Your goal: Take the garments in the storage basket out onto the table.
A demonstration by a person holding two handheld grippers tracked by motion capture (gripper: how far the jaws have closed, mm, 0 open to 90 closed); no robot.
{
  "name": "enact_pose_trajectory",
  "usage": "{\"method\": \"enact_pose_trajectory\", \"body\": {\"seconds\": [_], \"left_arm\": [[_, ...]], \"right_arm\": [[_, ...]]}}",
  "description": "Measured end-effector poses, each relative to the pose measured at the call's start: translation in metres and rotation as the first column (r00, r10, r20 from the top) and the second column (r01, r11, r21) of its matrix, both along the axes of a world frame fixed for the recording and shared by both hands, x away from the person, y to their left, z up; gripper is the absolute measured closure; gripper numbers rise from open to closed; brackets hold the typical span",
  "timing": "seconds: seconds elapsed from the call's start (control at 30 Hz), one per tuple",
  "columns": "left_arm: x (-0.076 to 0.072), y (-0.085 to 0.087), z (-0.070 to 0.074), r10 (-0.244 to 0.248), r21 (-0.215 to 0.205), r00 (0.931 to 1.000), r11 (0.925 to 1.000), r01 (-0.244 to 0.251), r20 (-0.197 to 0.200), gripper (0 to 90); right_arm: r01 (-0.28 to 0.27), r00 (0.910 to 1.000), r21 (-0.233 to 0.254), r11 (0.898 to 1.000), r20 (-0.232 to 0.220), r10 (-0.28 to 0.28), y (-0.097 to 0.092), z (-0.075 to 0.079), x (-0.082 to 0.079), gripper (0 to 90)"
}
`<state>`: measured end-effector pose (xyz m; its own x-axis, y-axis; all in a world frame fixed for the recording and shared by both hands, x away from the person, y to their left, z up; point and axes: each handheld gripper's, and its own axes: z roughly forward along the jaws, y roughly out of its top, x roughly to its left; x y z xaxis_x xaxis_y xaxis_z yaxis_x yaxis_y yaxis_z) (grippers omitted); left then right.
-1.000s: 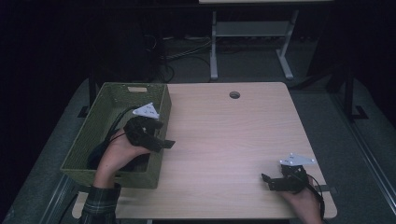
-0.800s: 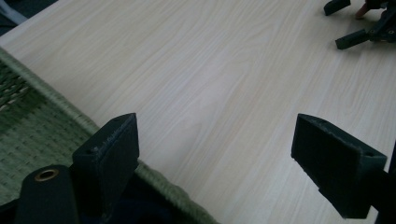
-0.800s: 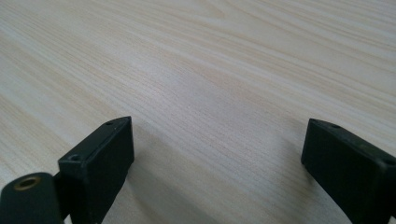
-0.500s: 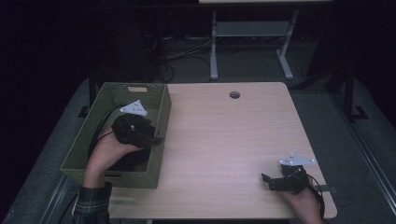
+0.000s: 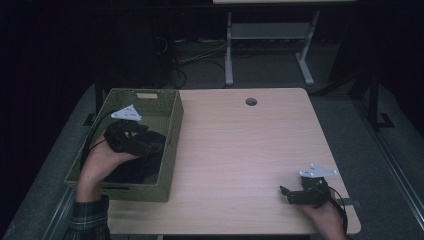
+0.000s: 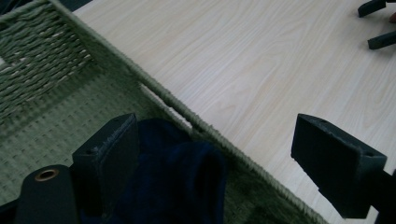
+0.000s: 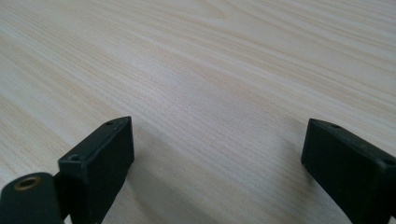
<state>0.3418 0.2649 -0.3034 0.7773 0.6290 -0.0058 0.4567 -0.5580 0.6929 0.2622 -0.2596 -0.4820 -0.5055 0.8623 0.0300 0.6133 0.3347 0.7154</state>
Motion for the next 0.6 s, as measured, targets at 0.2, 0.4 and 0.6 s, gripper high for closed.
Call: {"method": "enact_pose_trajectory", "body": {"seconds": [0.2,0.4,0.6], "left_arm": [[-0.001,0.015,0.002,0.036,0.010,0.9993,0.9993,-0.036,0.012,15.0],[-0.001,0.034,0.001,0.086,0.004,0.9962,0.9963,-0.086,0.016,14.9],[0.001,0.047,-0.003,0.119,0.004,0.9929,0.9929,-0.119,0.006,14.9]], "right_arm": [[0.000,1.0000,0.000,1.000,0.001,0.000,0.000,0.000,0.000,9.0],[-0.001,1.0000,0.000,1.000,0.000,0.001,0.000,0.000,0.000,9.1],[-0.001,1.0000,-0.001,1.000,0.001,0.001,0.000,0.000,0.000,9.1]]}}
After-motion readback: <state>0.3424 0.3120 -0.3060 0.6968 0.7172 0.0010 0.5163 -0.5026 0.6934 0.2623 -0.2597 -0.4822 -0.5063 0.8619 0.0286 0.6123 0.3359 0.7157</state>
